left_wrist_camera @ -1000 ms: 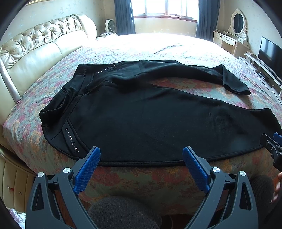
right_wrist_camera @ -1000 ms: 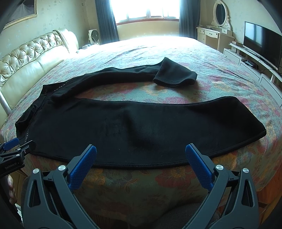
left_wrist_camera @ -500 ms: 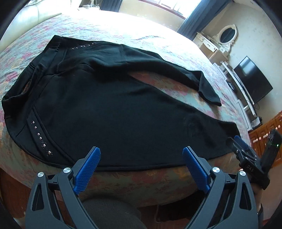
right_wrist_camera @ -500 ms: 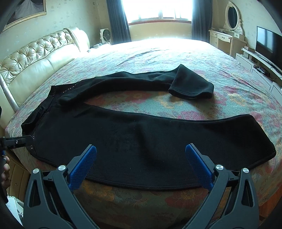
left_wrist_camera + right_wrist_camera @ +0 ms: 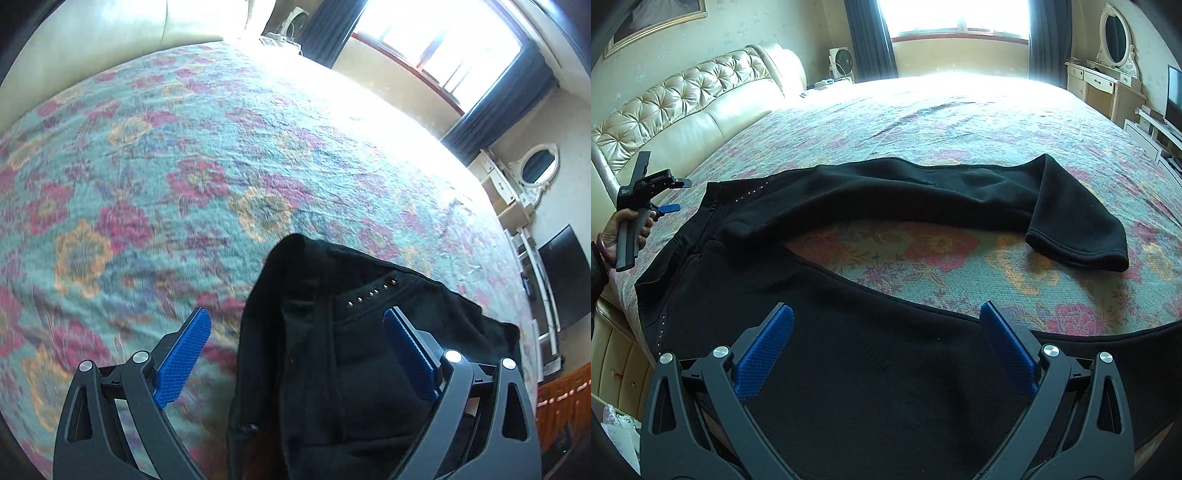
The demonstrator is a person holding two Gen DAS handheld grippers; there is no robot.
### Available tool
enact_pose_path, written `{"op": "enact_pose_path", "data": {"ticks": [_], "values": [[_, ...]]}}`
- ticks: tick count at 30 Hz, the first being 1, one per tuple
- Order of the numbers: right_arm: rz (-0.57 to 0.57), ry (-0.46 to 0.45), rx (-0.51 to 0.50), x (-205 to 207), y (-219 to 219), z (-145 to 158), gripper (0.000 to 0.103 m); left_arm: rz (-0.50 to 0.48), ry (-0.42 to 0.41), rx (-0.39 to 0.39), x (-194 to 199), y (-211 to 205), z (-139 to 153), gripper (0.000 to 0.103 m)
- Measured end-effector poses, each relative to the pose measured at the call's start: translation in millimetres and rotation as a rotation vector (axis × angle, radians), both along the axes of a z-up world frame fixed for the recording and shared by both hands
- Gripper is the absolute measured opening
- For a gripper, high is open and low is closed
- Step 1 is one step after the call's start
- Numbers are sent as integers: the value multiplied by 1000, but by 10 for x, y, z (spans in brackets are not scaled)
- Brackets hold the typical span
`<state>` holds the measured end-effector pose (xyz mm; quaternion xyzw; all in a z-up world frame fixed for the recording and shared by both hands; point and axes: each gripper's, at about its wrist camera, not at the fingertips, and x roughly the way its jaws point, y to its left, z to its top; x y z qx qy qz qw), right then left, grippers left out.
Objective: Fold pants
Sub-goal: 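Grasp the studded waistband with the left tool while the right tool grasps the pants edge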
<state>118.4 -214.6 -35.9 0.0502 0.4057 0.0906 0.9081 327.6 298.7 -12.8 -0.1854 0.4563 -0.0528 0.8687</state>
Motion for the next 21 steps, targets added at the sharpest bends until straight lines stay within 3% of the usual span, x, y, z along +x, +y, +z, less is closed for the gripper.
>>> {"op": "enact_pose_path", "data": {"ticks": [6,8,13,19,21], "values": [[31,69,14,159,71,-199,101,-172,1,85,515,-273,-228,94],[43,75,16,187,75,-200,101,-216,7,81,602,-331,-296,94],[68,37,17,283,85,-100,101,-245,193,47,807,-319,-715,94],[128,22,22,540,180,11,101,-329,184,169,773,-478,-729,97],[188,6,30,699,208,72,101,-297,158,201,776,-486,-681,97]]}}
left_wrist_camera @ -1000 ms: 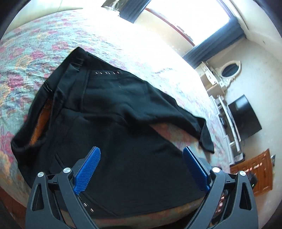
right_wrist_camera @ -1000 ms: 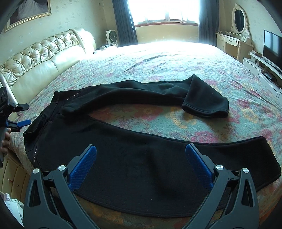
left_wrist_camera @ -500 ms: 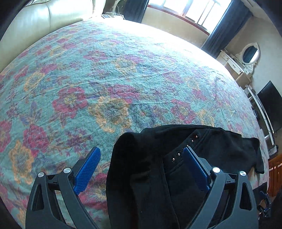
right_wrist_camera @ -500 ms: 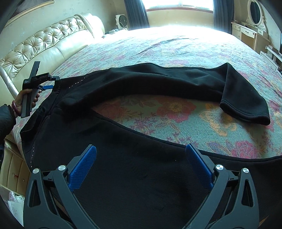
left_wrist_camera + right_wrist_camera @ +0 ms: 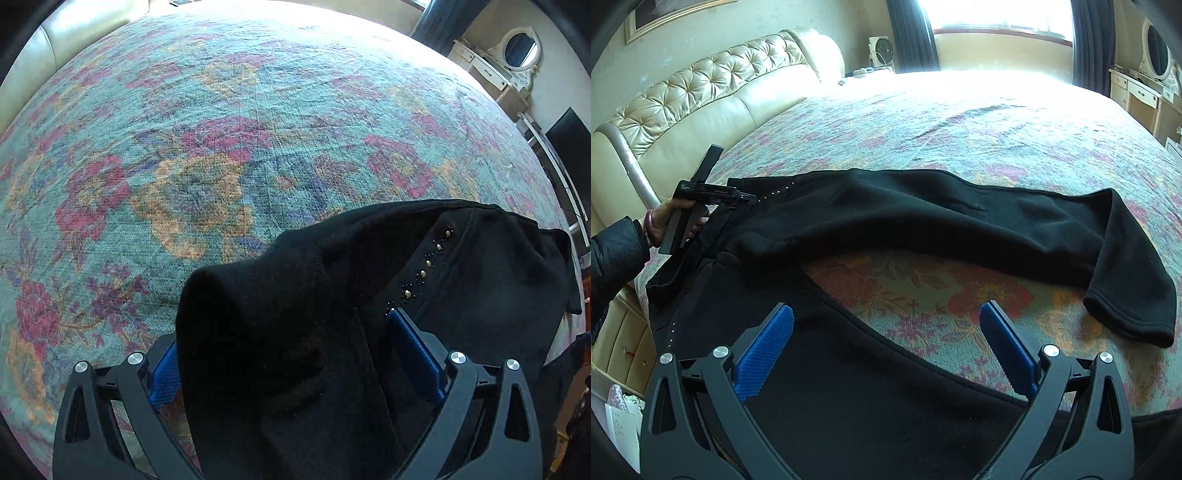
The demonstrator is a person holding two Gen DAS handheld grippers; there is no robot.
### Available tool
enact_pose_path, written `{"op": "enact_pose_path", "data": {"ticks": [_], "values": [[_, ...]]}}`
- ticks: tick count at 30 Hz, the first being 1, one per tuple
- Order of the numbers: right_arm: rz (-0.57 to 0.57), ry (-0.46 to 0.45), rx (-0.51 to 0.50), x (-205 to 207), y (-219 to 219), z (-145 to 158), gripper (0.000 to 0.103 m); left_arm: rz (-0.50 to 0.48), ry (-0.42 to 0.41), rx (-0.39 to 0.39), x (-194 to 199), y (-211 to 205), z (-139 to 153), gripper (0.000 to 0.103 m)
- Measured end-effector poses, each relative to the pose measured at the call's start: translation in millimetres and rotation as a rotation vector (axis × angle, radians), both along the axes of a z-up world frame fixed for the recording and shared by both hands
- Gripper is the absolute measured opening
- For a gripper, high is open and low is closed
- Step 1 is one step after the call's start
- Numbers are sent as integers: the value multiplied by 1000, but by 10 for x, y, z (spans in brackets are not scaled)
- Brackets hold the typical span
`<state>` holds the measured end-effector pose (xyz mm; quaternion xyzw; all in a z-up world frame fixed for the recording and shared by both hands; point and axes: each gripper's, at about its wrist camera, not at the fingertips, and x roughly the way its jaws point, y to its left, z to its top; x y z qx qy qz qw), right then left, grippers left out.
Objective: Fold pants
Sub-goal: 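Grasp the studded waistband with the left tool while the right tool grasps the pants edge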
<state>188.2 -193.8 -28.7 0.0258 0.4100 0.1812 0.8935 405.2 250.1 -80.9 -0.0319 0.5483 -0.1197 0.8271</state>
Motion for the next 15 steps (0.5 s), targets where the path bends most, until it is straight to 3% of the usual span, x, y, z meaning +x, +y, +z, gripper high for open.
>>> {"op": "enact_pose_path", "data": {"ticks": [1,2,3,6,9,15], "values": [[23,-4,-6,118,9,34,101,13,-39,-5,-14,17,42,97],[43,-11,-15,262,12,83,101,10,-68,-32,-29,36,71,85],[75,-20,-16,427,1,128,101,11,-63,-50,-19,55,63,30],[126,-46,-72,1044,-54,208,101,59,-17,-166,47,112,-8,14],[166,-22,-124,1711,-89,186,101,27,-40,-115,49,1,38,11],[315,128,-170,2513,129,-181,101,58,-38,-179,67,86,35,10]]}}
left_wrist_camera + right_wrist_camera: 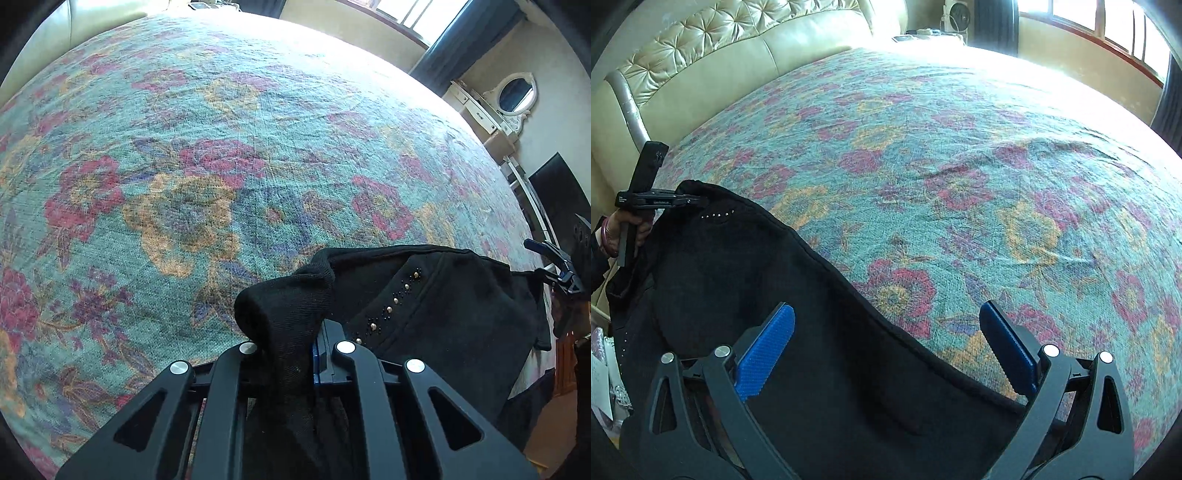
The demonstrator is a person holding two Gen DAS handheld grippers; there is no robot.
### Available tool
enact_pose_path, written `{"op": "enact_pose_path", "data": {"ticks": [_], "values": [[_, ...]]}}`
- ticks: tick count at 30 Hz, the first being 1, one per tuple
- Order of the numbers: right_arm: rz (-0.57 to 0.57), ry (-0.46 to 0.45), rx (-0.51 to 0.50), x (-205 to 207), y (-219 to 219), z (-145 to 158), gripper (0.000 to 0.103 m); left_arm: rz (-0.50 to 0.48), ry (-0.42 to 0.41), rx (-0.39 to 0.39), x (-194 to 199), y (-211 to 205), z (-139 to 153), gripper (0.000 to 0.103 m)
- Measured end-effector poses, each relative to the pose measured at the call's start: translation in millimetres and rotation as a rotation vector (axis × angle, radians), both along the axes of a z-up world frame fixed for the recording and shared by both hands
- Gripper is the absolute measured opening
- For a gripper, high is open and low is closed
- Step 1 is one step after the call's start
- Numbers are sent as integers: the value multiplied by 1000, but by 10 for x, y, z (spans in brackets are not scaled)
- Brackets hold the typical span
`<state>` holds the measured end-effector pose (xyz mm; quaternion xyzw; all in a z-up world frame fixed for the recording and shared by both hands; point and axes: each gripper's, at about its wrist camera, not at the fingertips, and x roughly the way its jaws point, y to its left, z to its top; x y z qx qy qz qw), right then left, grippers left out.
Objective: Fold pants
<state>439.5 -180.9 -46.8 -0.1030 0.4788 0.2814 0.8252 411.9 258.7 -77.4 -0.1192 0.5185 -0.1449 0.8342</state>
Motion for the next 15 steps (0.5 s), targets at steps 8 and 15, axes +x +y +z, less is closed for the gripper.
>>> {"op": "enact_pose_path", "data": {"ticks": [8,15], "values": [[91,243,-33,145,128,-428,16,35,7,-54,8,63,-67,11],[95,20,-14,-354,39,130,8,53,-87,-95,-152,111,157,12]]}}
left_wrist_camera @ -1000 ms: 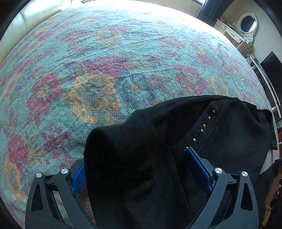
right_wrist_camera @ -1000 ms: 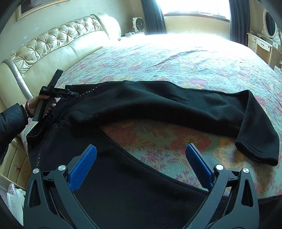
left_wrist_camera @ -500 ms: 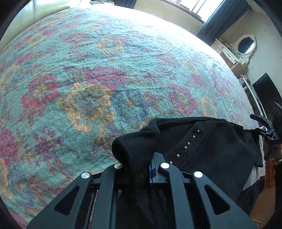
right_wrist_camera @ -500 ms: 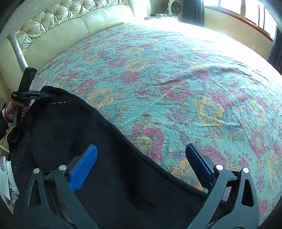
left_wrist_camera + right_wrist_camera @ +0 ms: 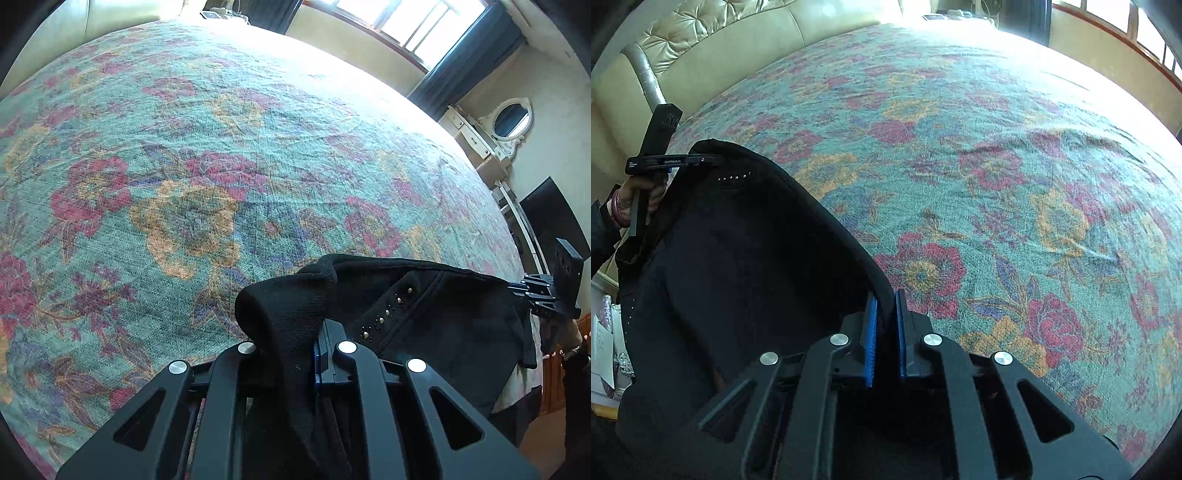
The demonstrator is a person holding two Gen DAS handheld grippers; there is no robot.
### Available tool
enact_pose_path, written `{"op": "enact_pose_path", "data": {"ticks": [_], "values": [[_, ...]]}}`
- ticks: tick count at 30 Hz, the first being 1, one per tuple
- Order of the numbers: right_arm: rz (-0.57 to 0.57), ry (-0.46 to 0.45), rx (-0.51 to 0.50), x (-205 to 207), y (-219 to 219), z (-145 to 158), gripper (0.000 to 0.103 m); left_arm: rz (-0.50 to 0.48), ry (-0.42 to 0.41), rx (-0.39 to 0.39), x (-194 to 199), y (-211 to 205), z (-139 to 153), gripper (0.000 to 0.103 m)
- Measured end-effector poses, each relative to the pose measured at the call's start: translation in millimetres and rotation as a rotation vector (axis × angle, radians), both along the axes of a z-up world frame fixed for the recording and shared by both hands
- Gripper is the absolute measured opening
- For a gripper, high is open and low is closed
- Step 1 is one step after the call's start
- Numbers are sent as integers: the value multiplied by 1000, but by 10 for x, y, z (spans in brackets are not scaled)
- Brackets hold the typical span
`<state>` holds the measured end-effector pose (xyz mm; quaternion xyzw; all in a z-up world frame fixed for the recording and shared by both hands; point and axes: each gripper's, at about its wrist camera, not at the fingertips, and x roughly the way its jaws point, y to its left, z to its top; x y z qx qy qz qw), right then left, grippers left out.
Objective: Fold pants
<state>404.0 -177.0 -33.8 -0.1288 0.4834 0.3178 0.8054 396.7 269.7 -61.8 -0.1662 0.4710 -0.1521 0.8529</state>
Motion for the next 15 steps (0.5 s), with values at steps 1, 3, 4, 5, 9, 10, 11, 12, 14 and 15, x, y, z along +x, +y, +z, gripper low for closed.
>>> {"op": "enact_pose_path", "data": {"ticks": [1,3,4,5,9,10,11,12,14,15], "values": [[4,-49,3,-156,-21,128,8,2,-30,-25,-64,26,77,12],[22,-155,-11,-556,-47,371,9,-2,-92,-85,-239,96,246,12],[37,-211,-24,-790,-49,476,9,-10,-131,-114,-353,127,339,12],[41,-261,-27,-1024,-53,569,9,-26,-161,-130,-478,154,427,12],[46,-357,-30,-2020,-143,714,9,-90,-231,-188,-1088,221,685,14],[43,-364,-32,-2248,-159,693,9,-101,-242,-192,-1257,238,721,17],[28,-367,-24,-2460,-159,641,9,-109,-249,-204,-1424,255,740,19],[24,-349,-17,-2652,-153,571,9,-118,-252,-210,-1590,266,739,22],[36,-355,-51,-3011,-85,391,9,-122,-255,-187,-1902,320,727,26],[46,-333,-63,-3135,-43,286,9,-117,-248,-186,-2031,349,691,28]]}}
